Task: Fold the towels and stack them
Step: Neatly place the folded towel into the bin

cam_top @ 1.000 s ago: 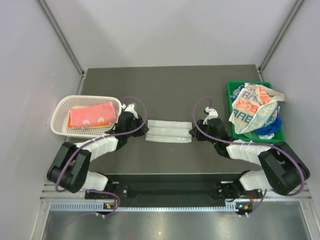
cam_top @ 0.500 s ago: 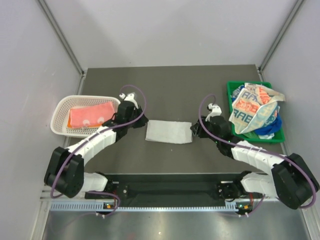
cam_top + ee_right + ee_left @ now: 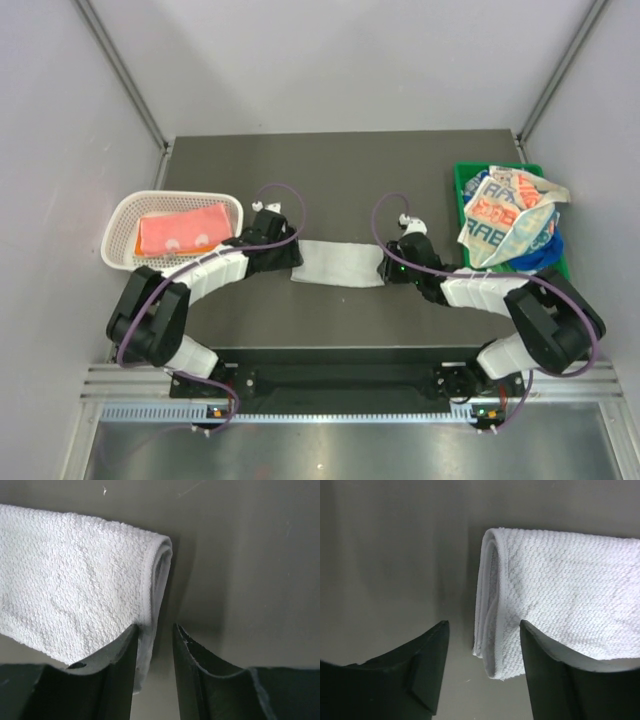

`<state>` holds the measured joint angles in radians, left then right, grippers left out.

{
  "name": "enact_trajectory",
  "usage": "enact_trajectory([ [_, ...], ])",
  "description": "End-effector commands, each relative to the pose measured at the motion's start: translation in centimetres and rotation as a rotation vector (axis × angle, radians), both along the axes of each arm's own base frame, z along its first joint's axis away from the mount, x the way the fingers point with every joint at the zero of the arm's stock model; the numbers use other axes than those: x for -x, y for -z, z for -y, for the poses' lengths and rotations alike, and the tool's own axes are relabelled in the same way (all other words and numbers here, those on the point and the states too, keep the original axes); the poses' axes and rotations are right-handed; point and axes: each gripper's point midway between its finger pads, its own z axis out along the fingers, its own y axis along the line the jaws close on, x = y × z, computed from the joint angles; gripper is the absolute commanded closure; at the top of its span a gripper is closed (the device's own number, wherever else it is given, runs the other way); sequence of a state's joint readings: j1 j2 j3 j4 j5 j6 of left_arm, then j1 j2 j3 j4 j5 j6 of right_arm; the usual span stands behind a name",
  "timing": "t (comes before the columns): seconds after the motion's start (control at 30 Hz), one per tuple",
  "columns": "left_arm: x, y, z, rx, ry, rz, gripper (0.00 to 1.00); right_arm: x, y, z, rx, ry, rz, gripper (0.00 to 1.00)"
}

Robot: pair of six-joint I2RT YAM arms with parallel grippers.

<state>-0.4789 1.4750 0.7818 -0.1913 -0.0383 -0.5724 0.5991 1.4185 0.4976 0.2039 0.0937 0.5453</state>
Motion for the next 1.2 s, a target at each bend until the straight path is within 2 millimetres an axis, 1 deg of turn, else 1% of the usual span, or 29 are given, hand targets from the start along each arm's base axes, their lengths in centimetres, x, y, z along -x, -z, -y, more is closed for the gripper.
enact_trajectory([
  [0.0,-0.4,0.6,0.0,-0.012,0.006,-0.002,0.35,-1.4,-0.7,-0.9,-0.001,0.012,0.029,0.66],
  [0.07,-0.4,0.9,0.2,-0.006,0.014,-0.019,0.32,-1.2,-0.3,-0.7,0.01,0.018,0.018,0.66],
  [0.17,-0.5,1.8,0.1,-0.001,0.006,-0.049,0.32,-1.1,-0.2,-0.3,0.023,0.03,0.016,0.66],
  [0.2,0.0,2.2,0.6,0.021,0.025,-0.078,0.32,-1.1,-0.4,-0.1,0.029,0.032,0.023,0.66],
  [0.23,0.2,2.4,0.5,0.016,0.024,-0.091,0.33,-1.0,-0.3,0.1,0.037,0.034,0.019,0.66],
  [0.37,1.0,3.4,0.4,0.015,0.009,-0.141,0.37,-1.0,-0.7,0.4,0.048,0.036,0.031,0.66],
  [0.4,1.2,3.5,0.5,0.021,0.013,-0.152,0.4,-1.1,-1.0,0.5,0.047,0.037,0.04,0.66],
  [0.47,1.4,3.9,0.7,0.027,0.014,-0.173,0.42,-1.1,-1.1,0.5,0.045,0.038,0.044,0.66],
  [0.5,1.8,4.5,0.5,0.011,0.011,-0.194,0.43,-1.2,-1.3,0.6,0.041,0.041,0.045,0.65],
  [0.63,2.8,5.7,0.9,-0.037,0.023,-0.233,0.46,-1.2,-2.0,0.3,0.019,0.029,0.054,0.65],
  [0.73,3.2,6.7,1.2,-0.086,0.019,-0.249,0.48,-1.3,-2.7,-0.1,-0.002,0.018,0.064,0.65],
  [0.83,3.7,8.0,0.9,-0.116,-0.003,-0.278,0.55,-1.2,-3.2,-0.2,-0.009,0.009,0.07,0.65],
  [0.87,3.9,8.6,0.5,-0.134,-0.017,-0.29,0.61,-1.2,-3.3,-0.3,-0.012,0.005,0.07,0.65],
  [0.93,4.0,9.0,0.2,-0.15,-0.024,-0.297,0.69,-1.1,-3.6,-0.5,-0.026,-0.009,0.072,0.65],
  [0.97,3.9,9.1,0.1,-0.16,-0.029,-0.296,0.77,-1.0,-3.6,-0.5,-0.028,-0.012,0.069,0.65],
  [1.0,3.7,9.0,-0.2,-0.178,-0.039,-0.287,0.91,-0.9,-3.9,-0.8,-0.038,-0.022,0.073,0.65],
  [1.03,3.5,8.6,-0.2,-0.199,-0.035,-0.283,0.99,-0.9,-4.2,-0.8,-0.044,-0.024,0.076,0.65],
  [1.07,3.2,8.0,-0.2,-0.212,-0.034,-0.27,1.0,-0.9,-4.2,-0.8,-0.043,-0.026,0.075,0.64],
  [1.1,2.6,7.5,-0.8,-0.264,-0.051,-0.245,1.0,-0.8,-4.6,-0.9,-0.049,-0.035,0.082,0.64],
  [1.13,2.3,6.9,-0.7,-0.295,-0.044,-0.225,1.0,-0.9,-4.9,-1.0,-0.053,-0.036,0.086,0.65],
  [1.17,1.6,5.5,-0.8,-0.334,-0.042,-0.211,1.0,-0.9,-5.1,-1.1,-0.052,-0.041,0.088,0.65],
])
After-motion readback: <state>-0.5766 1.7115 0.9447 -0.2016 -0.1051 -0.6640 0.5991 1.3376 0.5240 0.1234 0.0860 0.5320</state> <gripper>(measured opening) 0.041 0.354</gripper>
